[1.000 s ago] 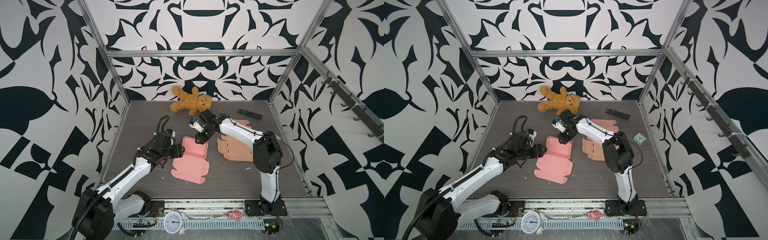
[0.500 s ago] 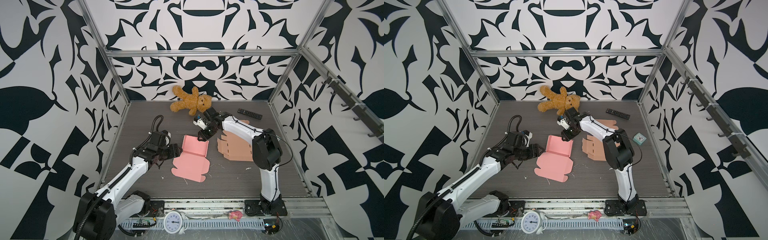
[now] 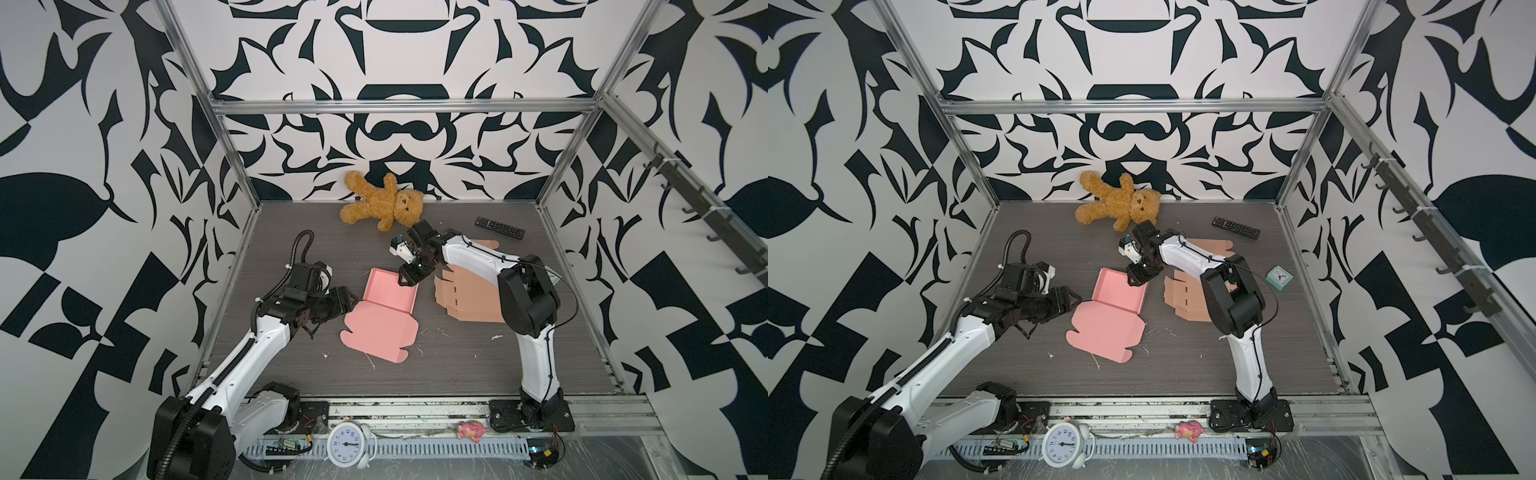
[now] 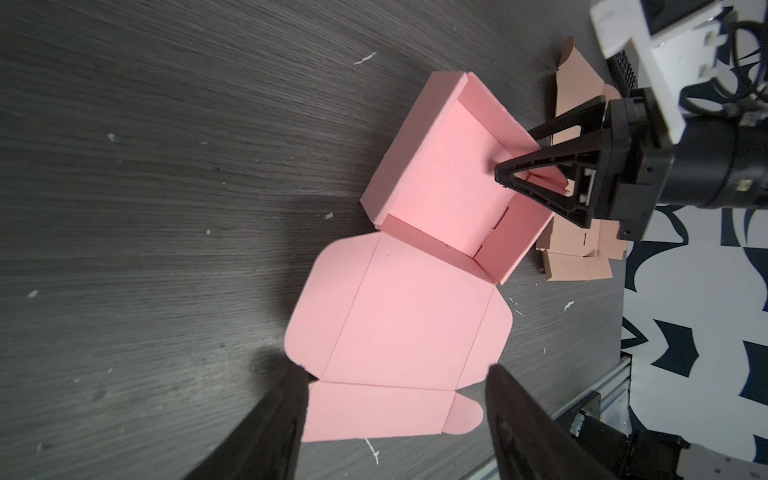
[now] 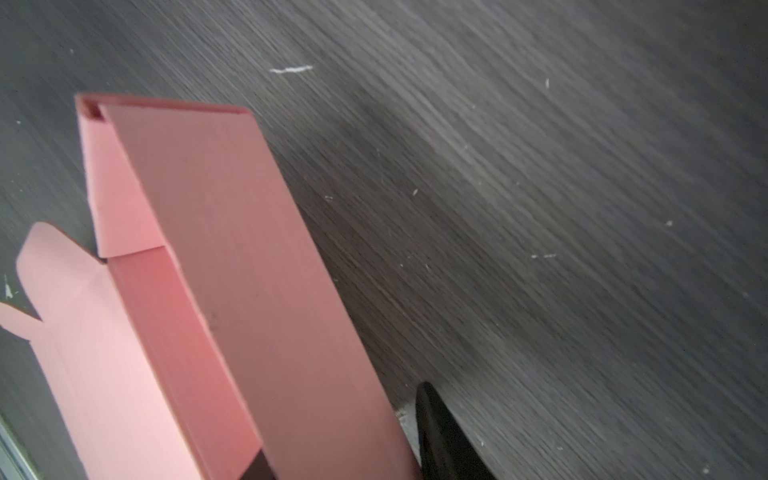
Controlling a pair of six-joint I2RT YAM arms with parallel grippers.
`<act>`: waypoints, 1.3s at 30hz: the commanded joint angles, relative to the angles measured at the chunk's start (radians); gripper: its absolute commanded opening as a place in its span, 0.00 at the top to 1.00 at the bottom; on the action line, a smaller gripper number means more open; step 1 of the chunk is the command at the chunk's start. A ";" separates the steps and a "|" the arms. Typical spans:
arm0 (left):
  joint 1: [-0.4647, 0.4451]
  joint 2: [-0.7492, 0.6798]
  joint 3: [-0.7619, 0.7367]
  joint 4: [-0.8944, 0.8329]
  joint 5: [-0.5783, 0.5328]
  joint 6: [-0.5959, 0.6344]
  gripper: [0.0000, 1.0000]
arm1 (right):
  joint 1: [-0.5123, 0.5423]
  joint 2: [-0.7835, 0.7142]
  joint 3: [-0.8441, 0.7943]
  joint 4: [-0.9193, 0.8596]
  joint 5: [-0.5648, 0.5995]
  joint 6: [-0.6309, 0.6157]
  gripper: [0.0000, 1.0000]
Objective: Fold the paper box
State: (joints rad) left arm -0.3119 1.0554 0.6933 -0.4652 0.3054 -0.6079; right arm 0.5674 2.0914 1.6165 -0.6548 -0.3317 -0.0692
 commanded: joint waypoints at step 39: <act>-0.105 -0.133 -0.297 0.292 0.100 -0.498 0.44 | -0.038 -0.113 -0.206 0.104 -0.029 0.097 0.60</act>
State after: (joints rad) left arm -0.4019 0.9123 0.4168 -0.2249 0.4431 -1.0500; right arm 0.5297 2.0201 1.4246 -0.5617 -0.3412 0.0162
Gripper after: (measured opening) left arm 0.571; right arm 0.400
